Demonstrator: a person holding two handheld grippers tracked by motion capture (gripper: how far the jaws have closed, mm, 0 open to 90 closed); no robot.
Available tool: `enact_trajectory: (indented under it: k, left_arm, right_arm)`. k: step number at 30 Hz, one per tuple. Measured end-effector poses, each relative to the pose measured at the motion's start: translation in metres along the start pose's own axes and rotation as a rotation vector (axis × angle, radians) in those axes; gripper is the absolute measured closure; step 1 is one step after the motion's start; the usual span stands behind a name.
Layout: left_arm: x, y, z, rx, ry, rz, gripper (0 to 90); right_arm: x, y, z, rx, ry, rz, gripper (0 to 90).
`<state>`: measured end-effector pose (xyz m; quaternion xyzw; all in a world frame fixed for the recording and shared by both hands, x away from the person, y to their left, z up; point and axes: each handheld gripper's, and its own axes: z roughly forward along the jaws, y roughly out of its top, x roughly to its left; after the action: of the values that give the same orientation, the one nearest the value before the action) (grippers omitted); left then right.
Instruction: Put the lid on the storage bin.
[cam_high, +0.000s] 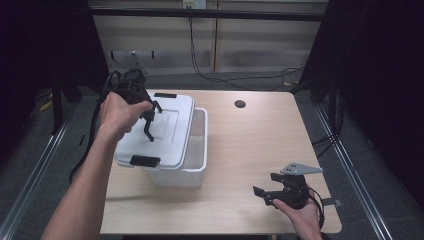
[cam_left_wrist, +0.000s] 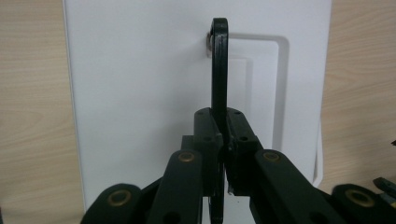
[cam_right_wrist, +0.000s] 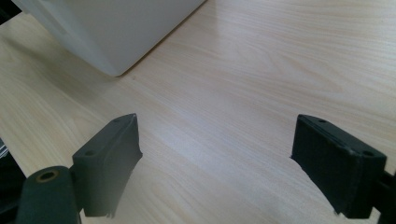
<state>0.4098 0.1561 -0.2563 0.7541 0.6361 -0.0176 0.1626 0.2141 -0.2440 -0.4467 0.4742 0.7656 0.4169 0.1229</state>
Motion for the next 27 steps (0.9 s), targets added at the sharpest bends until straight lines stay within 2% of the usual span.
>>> enact_trajectory:
  k: [6, 9, 12, 15, 20, 24, 27]
  left_arm:
    - [-0.005, 0.002, 0.006, 0.006, -0.021, -0.038, 85.1]
    - [-0.006, 0.002, 0.008, 0.002, -0.02, -0.064, 85.1]
    - [-0.01, 0.002, 0.011, 0.002, -0.001, -0.088, 85.0]
    - [-0.013, 0.002, 0.015, 0.006, -0.017, -0.099, 85.1]
    - [-0.016, 0.003, 0.018, 0.009, -0.033, -0.094, 85.0]
    - [-0.015, 0.003, 0.018, 0.013, -0.04, -0.1, 85.0]
    - [-0.016, 0.003, 0.017, 0.014, -0.028, -0.106, 85.1]
  right_arm:
    - [0.0, 0.0, -0.001, 0.0, 0.0, 0.003, 14.9]
    - [0.0, 0.0, -0.001, -0.001, 0.001, 0.003, 14.9]
    - [0.0, 0.0, -0.001, -0.001, 0.003, 0.005, 14.9]
    - [0.0, 0.0, -0.001, -0.001, 0.005, 0.003, 14.9]
    - [0.0, 0.0, -0.001, -0.001, 0.007, 0.004, 14.9]
    - [0.0, 0.0, -0.001, -0.001, 0.007, 0.006, 14.9]
    - [0.0, 0.0, -0.001, 0.0, 0.008, 0.004, 14.8]
